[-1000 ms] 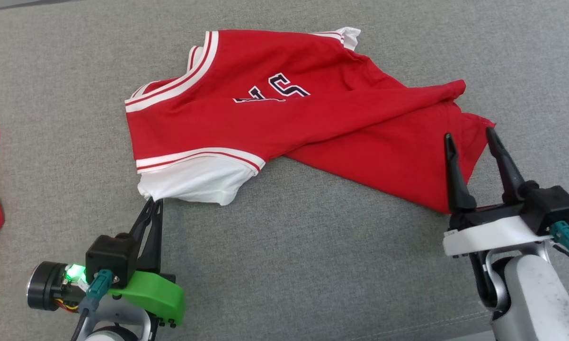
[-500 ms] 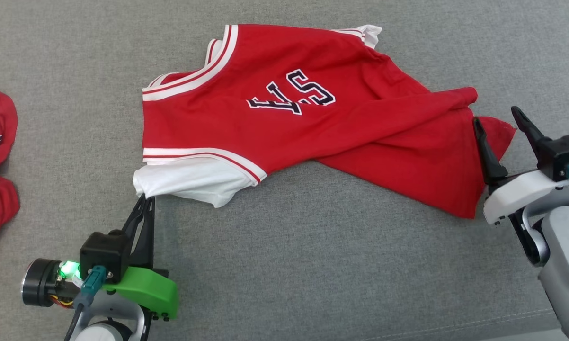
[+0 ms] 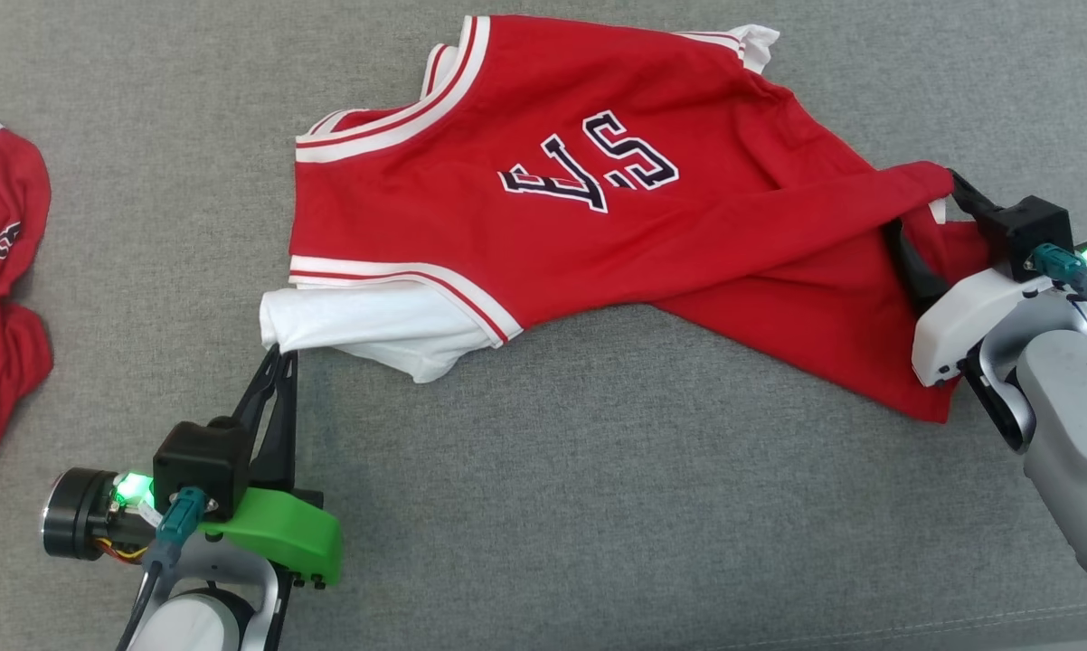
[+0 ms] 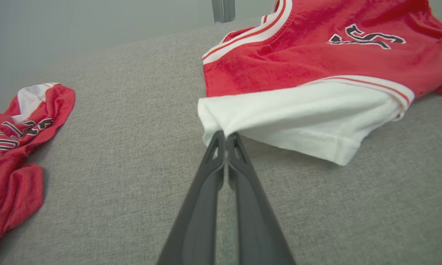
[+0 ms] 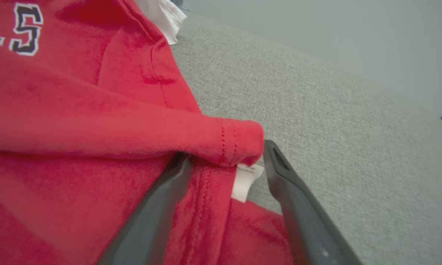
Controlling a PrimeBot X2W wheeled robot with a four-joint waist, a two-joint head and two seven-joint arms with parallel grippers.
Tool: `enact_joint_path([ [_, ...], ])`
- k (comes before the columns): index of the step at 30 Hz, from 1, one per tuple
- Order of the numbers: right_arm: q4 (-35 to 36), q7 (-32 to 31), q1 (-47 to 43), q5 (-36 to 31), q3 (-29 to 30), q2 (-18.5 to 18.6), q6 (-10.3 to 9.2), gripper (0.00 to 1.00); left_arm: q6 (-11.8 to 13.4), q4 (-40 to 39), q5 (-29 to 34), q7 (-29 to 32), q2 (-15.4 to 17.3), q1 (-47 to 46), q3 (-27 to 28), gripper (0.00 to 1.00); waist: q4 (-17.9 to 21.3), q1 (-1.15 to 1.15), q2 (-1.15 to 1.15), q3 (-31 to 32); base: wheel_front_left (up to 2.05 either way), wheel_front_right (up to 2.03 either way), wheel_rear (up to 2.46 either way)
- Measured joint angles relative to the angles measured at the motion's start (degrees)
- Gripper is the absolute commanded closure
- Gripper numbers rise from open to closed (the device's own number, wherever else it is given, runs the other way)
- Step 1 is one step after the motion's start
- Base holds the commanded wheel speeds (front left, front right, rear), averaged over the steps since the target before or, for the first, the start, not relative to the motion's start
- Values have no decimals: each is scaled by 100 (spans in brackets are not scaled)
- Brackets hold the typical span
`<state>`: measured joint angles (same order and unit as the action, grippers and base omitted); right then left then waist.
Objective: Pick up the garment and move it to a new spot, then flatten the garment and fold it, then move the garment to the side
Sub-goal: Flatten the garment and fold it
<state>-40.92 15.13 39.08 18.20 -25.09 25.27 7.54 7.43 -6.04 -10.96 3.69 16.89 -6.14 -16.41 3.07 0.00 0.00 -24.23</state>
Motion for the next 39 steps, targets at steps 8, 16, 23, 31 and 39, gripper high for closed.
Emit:
enact_joint_path([
  [8,-177,0,202,343,-524,180,0,100,21,60,0,-103,-4,-75,-8,100,-68,0,0,-10,0,0,0],
  [16,408,0,68,598,-686,592,0,100,51,-226,51,-172,104,-127,22,100,-10,0,0,227,0,0,0],
  [23,1117,-283,-181,1466,-845,1059,0,100,40,-842,-98,19,238,-140,160,100,123,0,0,534,0,0,0],
  [31,2813,-1570,-1332,3014,-726,2184,0,100,-9,-1734,-442,695,386,35,231,100,220,0,0,624,0,0,0],
  [39,3620,-1842,-2155,3006,-127,2049,0,0,43,-1628,-556,816,404,104,250,100,306,0,0,448,0,0,0],
])
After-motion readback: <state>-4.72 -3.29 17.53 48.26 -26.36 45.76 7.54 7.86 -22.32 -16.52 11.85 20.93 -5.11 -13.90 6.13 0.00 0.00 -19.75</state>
